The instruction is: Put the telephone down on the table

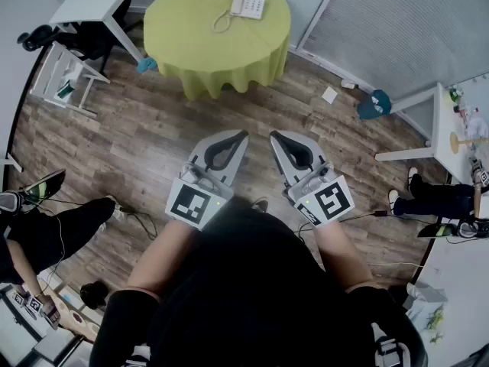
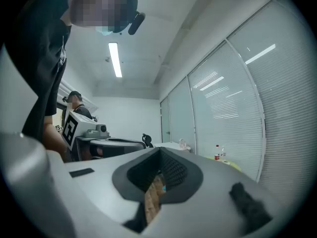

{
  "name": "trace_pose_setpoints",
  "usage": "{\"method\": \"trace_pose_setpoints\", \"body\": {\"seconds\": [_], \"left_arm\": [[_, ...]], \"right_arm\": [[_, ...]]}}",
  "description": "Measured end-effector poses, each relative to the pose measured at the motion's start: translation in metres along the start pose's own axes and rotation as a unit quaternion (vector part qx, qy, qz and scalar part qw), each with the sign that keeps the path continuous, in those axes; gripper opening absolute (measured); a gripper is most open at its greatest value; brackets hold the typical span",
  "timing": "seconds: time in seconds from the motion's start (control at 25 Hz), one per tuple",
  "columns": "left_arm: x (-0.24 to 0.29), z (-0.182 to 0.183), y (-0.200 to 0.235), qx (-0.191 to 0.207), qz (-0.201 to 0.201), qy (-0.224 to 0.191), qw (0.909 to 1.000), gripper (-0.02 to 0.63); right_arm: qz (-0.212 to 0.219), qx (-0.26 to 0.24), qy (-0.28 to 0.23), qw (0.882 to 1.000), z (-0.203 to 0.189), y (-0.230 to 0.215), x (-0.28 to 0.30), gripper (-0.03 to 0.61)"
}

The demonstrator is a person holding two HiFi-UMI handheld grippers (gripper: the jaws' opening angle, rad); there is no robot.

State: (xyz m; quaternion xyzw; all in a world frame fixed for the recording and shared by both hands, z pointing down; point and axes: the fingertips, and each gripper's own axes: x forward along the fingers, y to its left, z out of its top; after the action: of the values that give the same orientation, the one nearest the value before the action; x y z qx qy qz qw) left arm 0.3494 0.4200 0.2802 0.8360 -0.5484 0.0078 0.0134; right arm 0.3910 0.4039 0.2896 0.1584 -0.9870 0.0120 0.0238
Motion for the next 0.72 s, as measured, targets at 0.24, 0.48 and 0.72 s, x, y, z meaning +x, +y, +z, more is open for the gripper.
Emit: {"method": "trace_pose_setpoints", "body": {"seconds": [0.24,0.48,0.72], "left_arm": [[-0.004,0.001,-0.002,-0.002,0.001,0.004,1.0,0.012],[-0.008,0.002,0.008,-0.002,0.0,0.004,1.0,0.012],[-0.014,0.003,0.024,-0.009,-0.008,0.003,0.9999,0.012]], "right_arm": [[-0.002,0.003,0.005,1.0,-0.002,0.003,-0.001,0.018],[-0.004,0.003,0.012,1.0,-0.003,0.008,0.01,0.018],[-0.01,0.003,0.014,1.0,-0.001,0.012,0.026,0.018]]}}
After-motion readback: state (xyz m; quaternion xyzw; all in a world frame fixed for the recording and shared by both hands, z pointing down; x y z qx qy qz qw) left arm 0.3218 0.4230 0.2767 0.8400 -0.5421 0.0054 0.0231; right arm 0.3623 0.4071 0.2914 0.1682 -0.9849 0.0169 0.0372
